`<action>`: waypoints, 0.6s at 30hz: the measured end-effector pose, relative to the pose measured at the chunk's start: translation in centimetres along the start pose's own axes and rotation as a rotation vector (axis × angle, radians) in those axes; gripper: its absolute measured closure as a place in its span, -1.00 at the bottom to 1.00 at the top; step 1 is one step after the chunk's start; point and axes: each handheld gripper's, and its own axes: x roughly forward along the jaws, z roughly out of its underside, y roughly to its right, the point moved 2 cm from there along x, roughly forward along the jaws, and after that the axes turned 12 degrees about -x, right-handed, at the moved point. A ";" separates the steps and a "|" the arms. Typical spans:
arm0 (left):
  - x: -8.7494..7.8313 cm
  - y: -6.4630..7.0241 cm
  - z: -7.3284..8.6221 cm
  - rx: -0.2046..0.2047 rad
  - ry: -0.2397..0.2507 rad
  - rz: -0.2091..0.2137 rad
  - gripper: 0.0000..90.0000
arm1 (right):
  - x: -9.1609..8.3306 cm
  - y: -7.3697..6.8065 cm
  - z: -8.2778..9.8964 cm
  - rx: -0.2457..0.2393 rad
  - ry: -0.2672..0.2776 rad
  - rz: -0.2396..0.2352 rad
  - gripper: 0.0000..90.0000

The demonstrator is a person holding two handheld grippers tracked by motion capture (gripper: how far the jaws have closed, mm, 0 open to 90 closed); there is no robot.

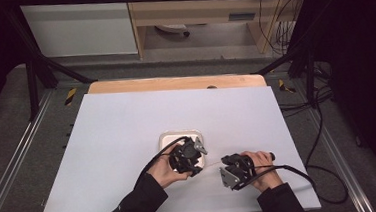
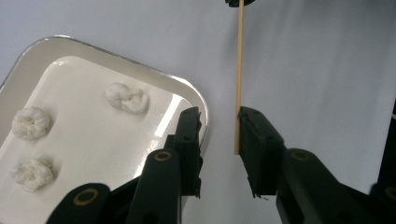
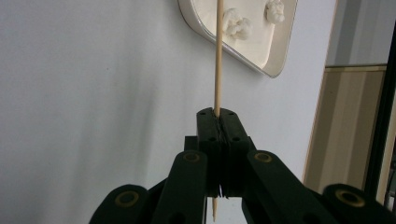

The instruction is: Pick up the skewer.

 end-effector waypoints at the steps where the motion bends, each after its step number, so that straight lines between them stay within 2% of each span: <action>1: 0.2 0.2 0.0 0.004 -0.007 0.000 0.65 | 0.0 0.1 -0.1 -0.003 -0.004 -0.003 0.98; 2: 0.4 0.3 -0.1 0.010 -0.003 0.009 0.65 | 0.0 0.1 -0.1 -0.003 -0.004 -0.003 0.98; 7: 1.0 0.7 -0.4 0.024 -0.012 -0.004 0.79 | 0.1 0.2 -0.3 -0.031 -0.003 -0.005 0.98; 9: 1.1 0.9 -0.4 0.026 -0.013 0.001 0.94 | 0.0 0.2 -0.3 -0.028 -0.003 -0.006 0.98; 18: 1.4 1.4 -0.3 0.065 -0.014 -0.047 0.97 | 0.1 0.1 -0.4 -0.029 -0.007 -0.011 0.98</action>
